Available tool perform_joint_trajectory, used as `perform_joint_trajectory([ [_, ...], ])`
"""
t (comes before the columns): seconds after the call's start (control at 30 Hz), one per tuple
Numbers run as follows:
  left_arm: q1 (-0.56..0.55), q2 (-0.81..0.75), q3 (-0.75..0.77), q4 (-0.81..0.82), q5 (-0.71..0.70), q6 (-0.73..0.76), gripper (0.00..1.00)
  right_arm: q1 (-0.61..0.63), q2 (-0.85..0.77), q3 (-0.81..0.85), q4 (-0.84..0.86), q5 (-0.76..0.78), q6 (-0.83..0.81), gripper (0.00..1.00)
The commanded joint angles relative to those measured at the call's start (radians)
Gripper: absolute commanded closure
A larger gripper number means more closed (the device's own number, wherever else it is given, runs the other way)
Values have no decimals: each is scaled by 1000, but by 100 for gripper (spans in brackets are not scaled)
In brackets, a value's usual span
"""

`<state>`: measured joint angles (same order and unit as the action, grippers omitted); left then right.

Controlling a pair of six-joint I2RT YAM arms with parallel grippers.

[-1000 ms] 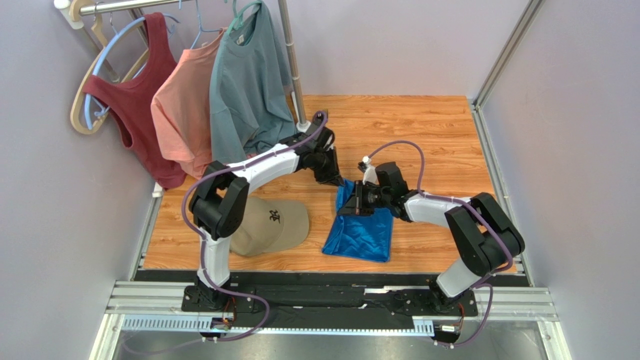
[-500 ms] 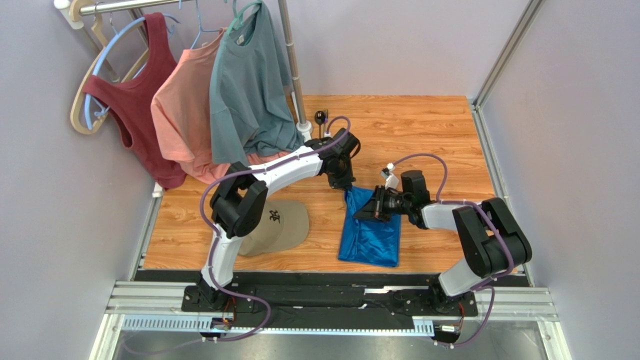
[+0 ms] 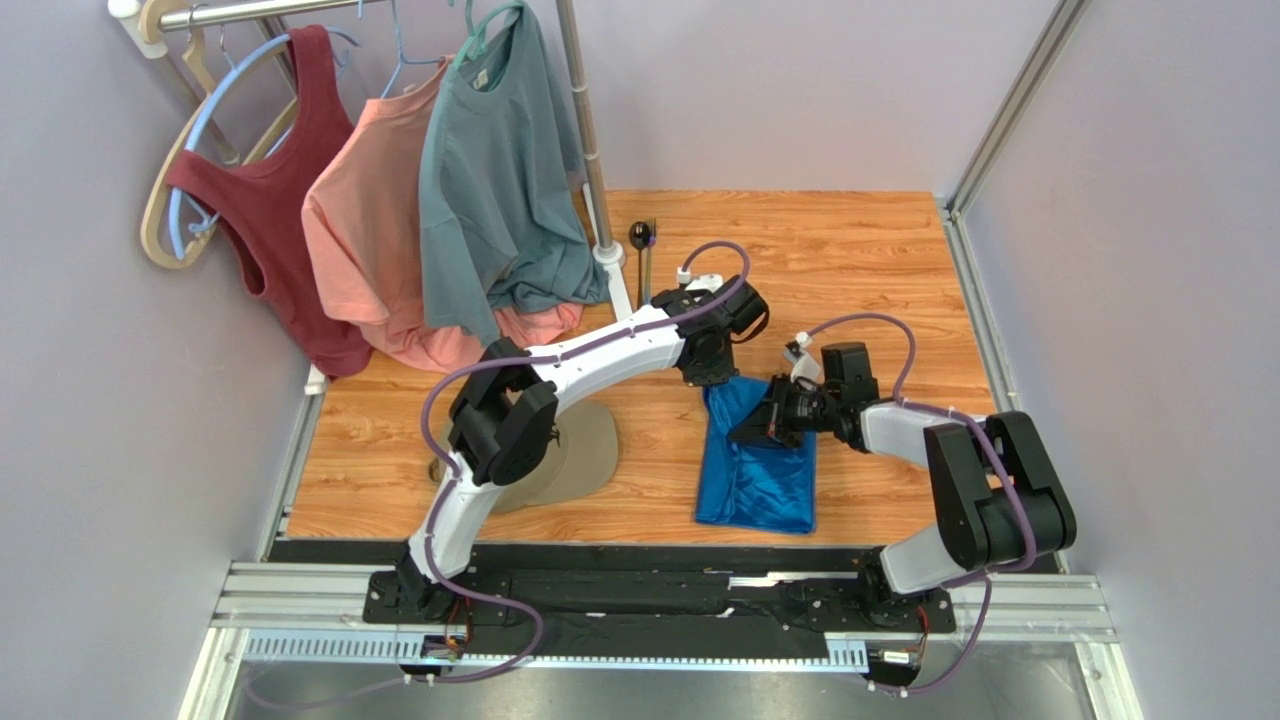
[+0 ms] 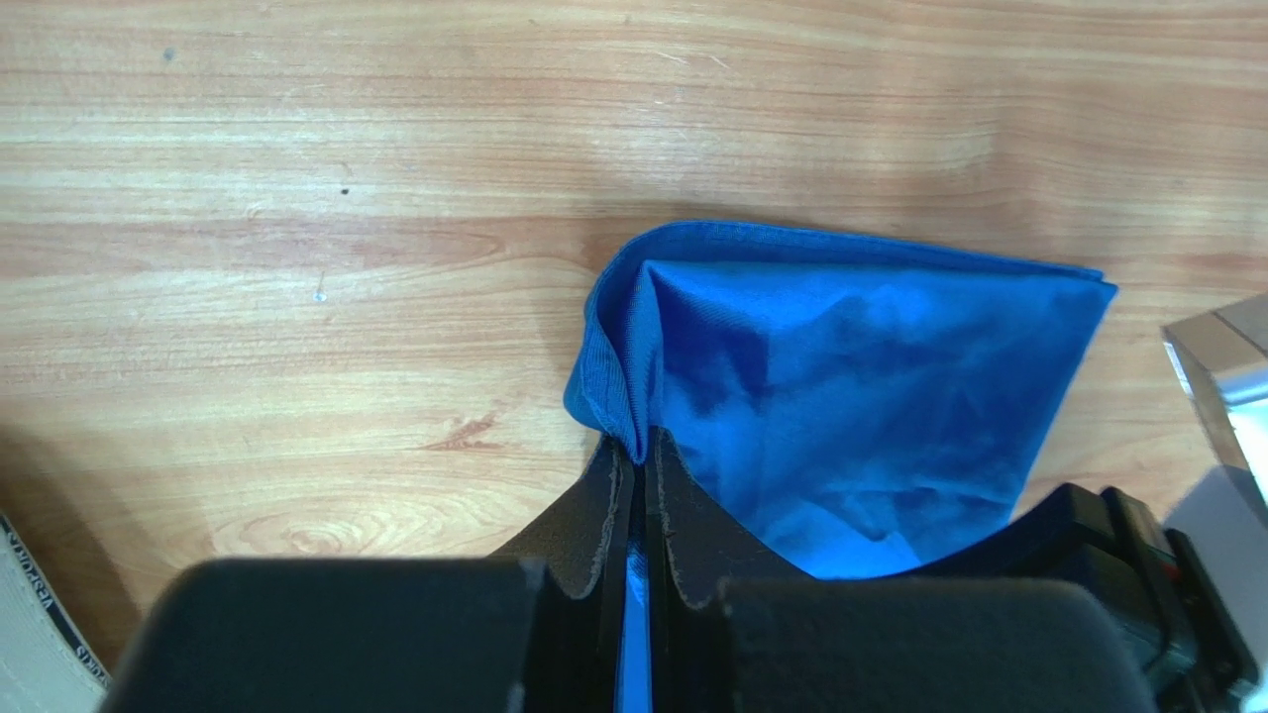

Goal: Fold the napkin into a case and place the utensils inside
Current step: Fold the lower triangle-folded napkin at the center of the board.

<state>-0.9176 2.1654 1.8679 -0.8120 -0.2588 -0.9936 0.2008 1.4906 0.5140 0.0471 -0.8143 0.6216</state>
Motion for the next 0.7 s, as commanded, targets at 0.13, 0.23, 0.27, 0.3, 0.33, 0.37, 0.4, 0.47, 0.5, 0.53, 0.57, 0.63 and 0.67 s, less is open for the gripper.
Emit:
perform_joint_trajectory([
  [0.13,23,8,69,11,-160,-7,100,-11,-16,127,-277,30,-77,79],
  [0.23,23,10,73,2,-166,-7,100,-15,-24,158,-291,26,-66,66],
  [0.27,23,10,74,-1,-168,-7,100,-12,-27,170,-294,38,-66,65],
  [0.3,23,10,76,-4,-171,-8,100,-15,-38,176,-306,46,-66,64],
  [0.33,23,10,77,-7,-177,-11,100,-15,-44,179,-312,59,-66,62],
  [0.37,23,7,77,-12,-180,-14,100,-20,-47,185,-317,70,-65,60],
  [0.4,23,7,79,-12,-183,-16,100,-21,-56,190,-320,75,-68,59],
  [0.47,23,7,80,-16,-191,-16,100,-34,-67,205,-349,134,-88,58],
  [0.5,23,5,80,-15,-194,-14,100,-35,-72,227,-368,156,-94,58],
  [0.53,23,7,82,-16,-195,-11,100,-40,-64,239,-371,176,-98,57],
  [0.57,23,7,82,-18,-195,-5,100,-41,-52,250,-365,211,-99,57],
  [0.63,23,8,83,-19,-197,1,100,-41,15,303,-362,227,-97,60],
  [0.67,23,5,83,-18,-198,7,100,-43,32,317,-352,231,-83,61],
])
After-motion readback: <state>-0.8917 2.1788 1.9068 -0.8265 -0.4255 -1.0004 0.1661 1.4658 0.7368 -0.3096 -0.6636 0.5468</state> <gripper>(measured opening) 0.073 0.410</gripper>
